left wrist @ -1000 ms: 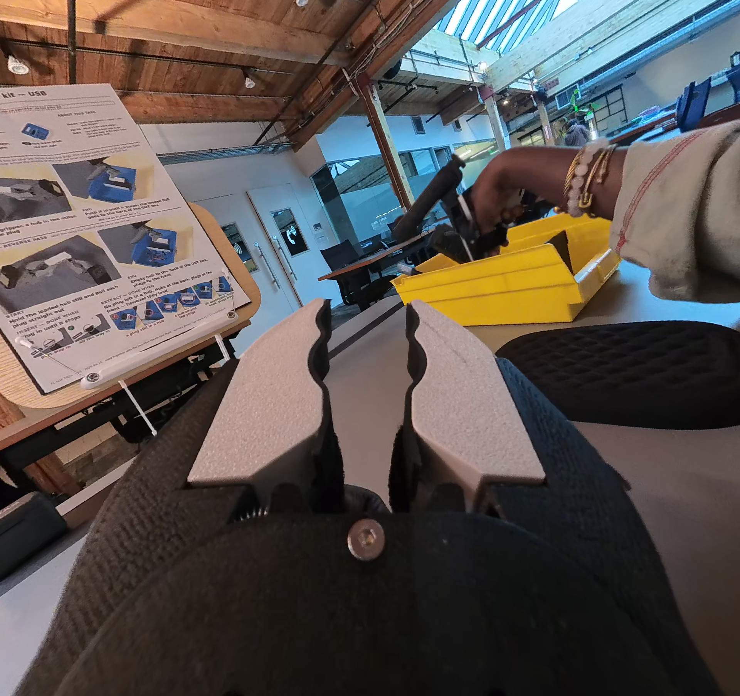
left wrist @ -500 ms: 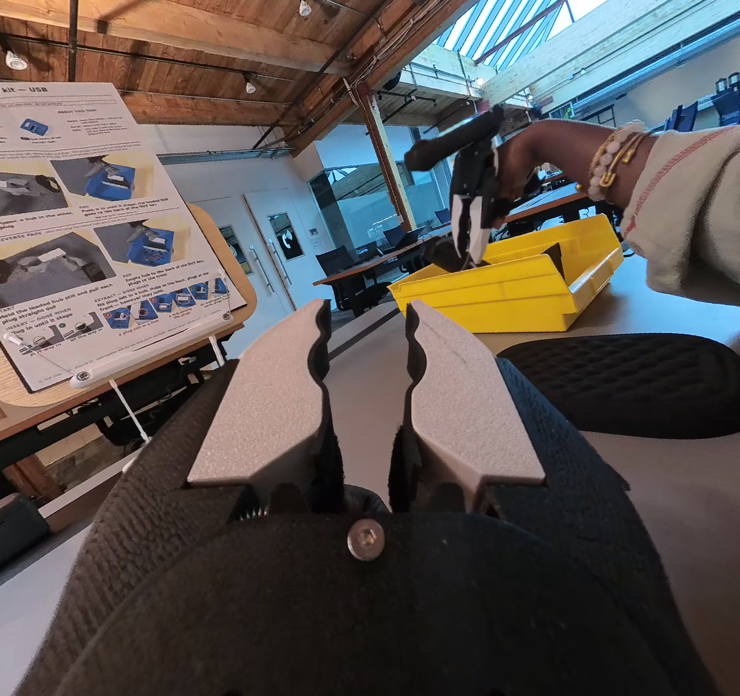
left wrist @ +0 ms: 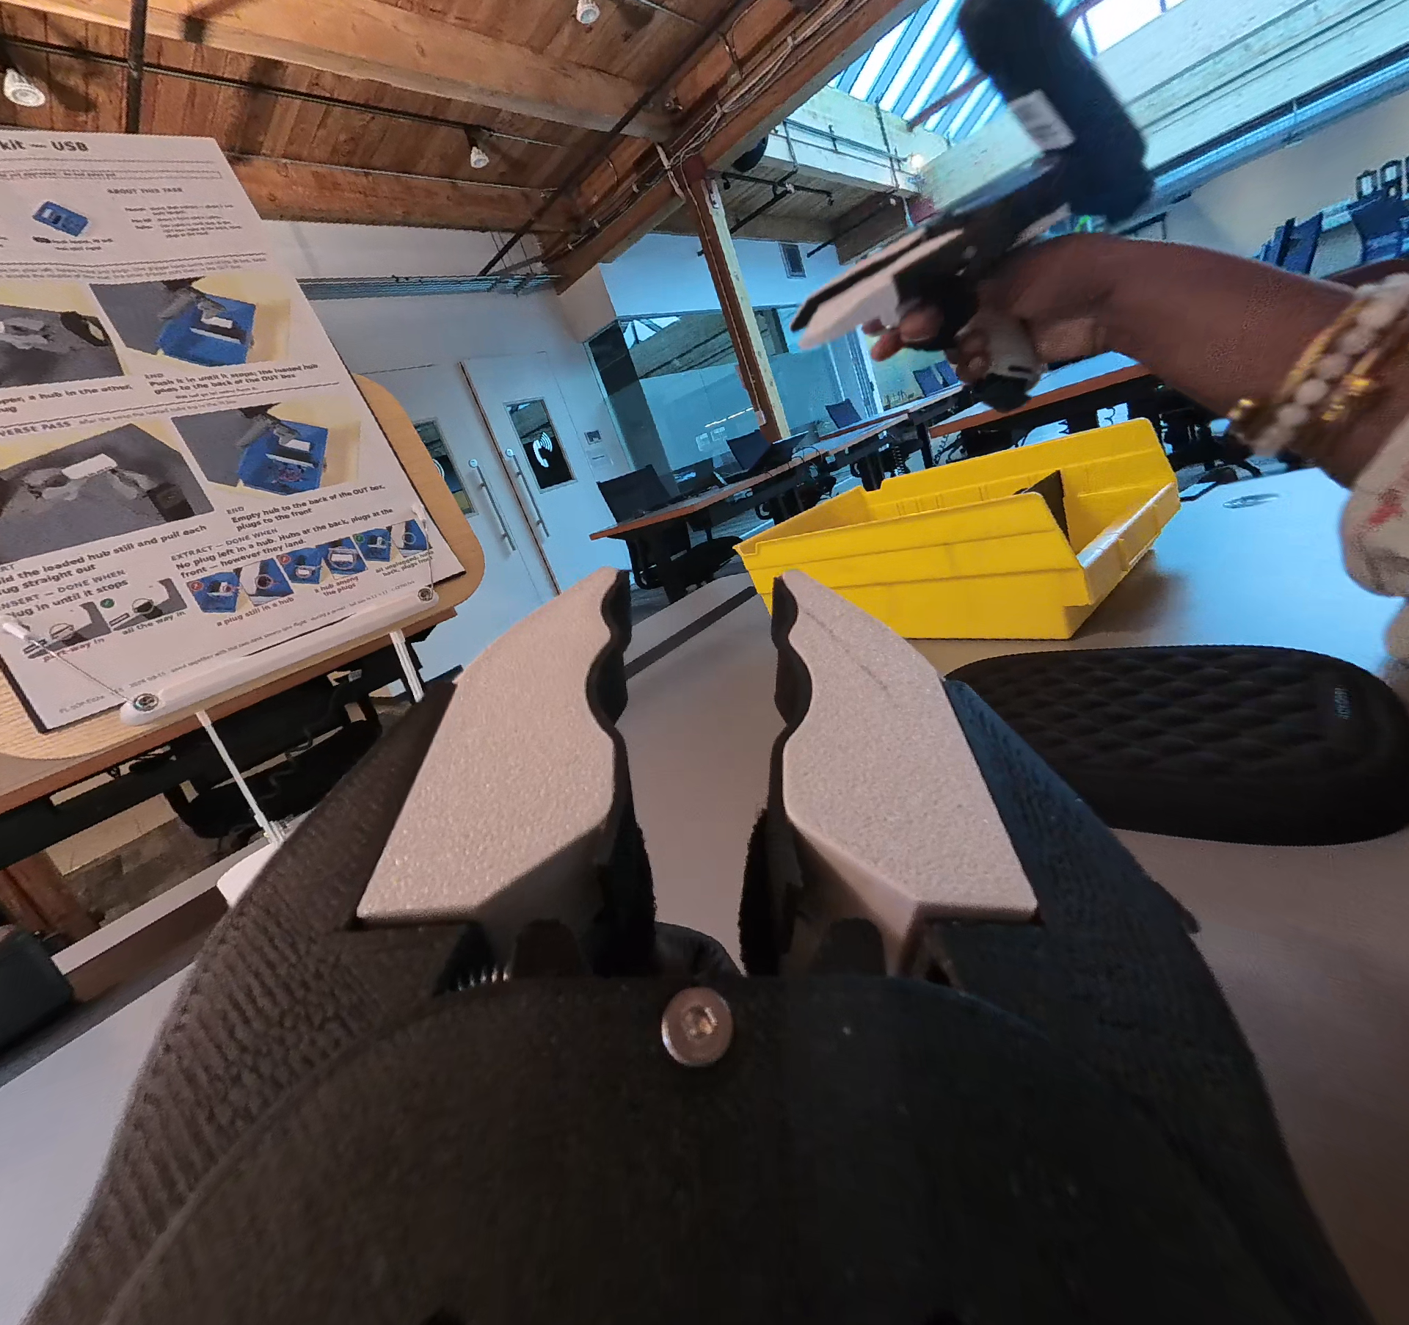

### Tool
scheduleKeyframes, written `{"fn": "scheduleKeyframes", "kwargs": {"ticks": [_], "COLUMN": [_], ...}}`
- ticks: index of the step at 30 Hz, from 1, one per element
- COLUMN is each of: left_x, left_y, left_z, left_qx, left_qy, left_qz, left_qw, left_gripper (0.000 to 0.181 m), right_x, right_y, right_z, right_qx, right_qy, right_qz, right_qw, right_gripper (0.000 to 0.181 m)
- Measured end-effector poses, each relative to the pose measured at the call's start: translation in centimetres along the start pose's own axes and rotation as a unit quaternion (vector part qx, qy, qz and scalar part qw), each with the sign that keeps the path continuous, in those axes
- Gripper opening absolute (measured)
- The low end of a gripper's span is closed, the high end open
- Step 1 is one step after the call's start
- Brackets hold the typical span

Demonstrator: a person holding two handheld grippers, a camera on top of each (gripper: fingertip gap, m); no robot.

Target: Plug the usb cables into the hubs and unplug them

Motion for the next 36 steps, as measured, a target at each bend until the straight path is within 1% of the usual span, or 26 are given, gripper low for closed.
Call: {"fn": "scheduleKeyframes", "kwargs": {"ticks": [2,4,7,9,11,13,16,18,19,21,22,23,24,25,26,28,30,31,32,34,36], "left_x": [-0.1,-0.1,0.1,0.9,2.6,4.9,7.8,9.0,9.4,9.3,8.7,7.6,6.1,4.4,2.7,-0.8,-3.9,-5.2,-6.3,-7.8,-8.7], "left_y": [-0.1,-0.1,0.0,0.3,1.0,2.3,6.1,9.4,11.1,14.4,15.8,17.1,18.2,19.3,20.1,20.7,21.7,22.0,22.1,22.3,22.1], "left_z": [0.0,0.1,0.2,0.0,-0.6,-1.9,-5.5,-9.0,-11.1,-15.7,-18.1,-20.3,-22.4,-24.2,-25.6,-27.3,-28.4,-28.7,-28.9,-29.3,-29.5], "left_qx": [-0.002,-0.004,-0.008,-0.014,-0.023,-0.028,0.013,0.074,0.113,0.188,0.211,0.219,0.222,0.226,0.225,0.192,0.2,0.198,0.193,0.198,0.202], "left_qy": [0.002,0.003,0.013,0.026,0.032,0.053,0.082,0.097,0.102,0.126,0.153,0.196,0.244,0.285,0.318,0.391,0.41,0.426,0.447,0.466,0.481], "left_qz": [-0.003,-0.008,-0.006,0.001,0.002,-0.009,-0.074,-0.153,-0.198,-0.288,-0.33,-0.374,-0.426,-0.481,-0.523,-0.565,-0.635,-0.652,-0.654,-0.659,-0.652], "left_qw": [1.0,1.0,1.0,1.0,0.999,0.998,0.994,0.981,0.968,0.93,0.907,0.88,0.842,0.797,0.758,0.701,0.624,0.595,0.578,0.556,0.549], "left_gripper": [0.035,0.035,0.035,0.035,0.036,0.036,0.038,0.041,0.045,0.052,0.055,0.057,0.058,0.059,0.06,0.063,0.065,0.066,0.068,0.068,0.067], "right_x": [0.1,-0.9,-3.9,-6.6,-8.8,-9.0,-8.6,-9.0,-9.0,-9.0,-9.1,-9.1,-9.1,-9.1,-9.1,-9.1,-9.2,-9.2,-9.2,-9.3,-9.3], "right_y": [0.9,1.4,0.9,0.0,-0.5,-0.6,-0.4,-0.3,-0.3,-0.2,-0.2,-0.2,-0.3,-0.3,-0.3,-0.3,-0.2,-0.1,-0.1,0.0,0.1], "right_z": [-3.4,-6.5,-10.8,-13.1,-14.6,-14.9,-14.4,-14.2,-14.0,-13.9,-13.9,-13.9,-14.0,-14.0,-14.0,-13.9,-13.8,-13.7,-13.6,-13.5,-13.3], "right_qx": [0.042,0.074,0.102,0.123,0.136,0.131,0.126,0.128,0.124,0.119,0.119,0.118,0.117,0.116,0.116,0.116,0.117,0.116,0.116,0.116,0.114], "right_qy": [-0.051,-0.075,-0.078,-0.076,-0.08,-0.086,-0.118,-0.15,-0.156,-0.159,-0.159,-0.157,-0.157,-0.157,-0.157,-0.158,-0.163,-0.166,-0.169,-0.174,-0.178], "right_qz": [0.064,0.083,0.091,0.069,0.04,0.045,0.089,0.092,0.094,0.1,0.099,0.097,0.095,0.092,0.089,0.092,0.095,0.096,0.098,0.1,0.1], "right_qw": [0.996,0.991,0.988,0.987,0.987,0.987,0.981,0.976,0.975,0.975,0.975,0.976,0.976,0.977,0.977,0.976,0.975,0.974,0.974,0.973,0.972], "right_gripper": [0.072,0.078,0.079,0.08,0.082,0.078,0.073,0.072,0.071,0.07,0.07,0.07,0.069,0.069,0.069,0.068,0.067,0.066,0.066,0.064,0.064]}}
Point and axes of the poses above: each gripper's, where its closed fingertips meet, y back along the fingers, x out of its top, z = x × y across the jaws, the point moved 10 cm from there along y, back along the fingers, and after that the axes turned 12 degrees about -x, right-handed, at the moved point
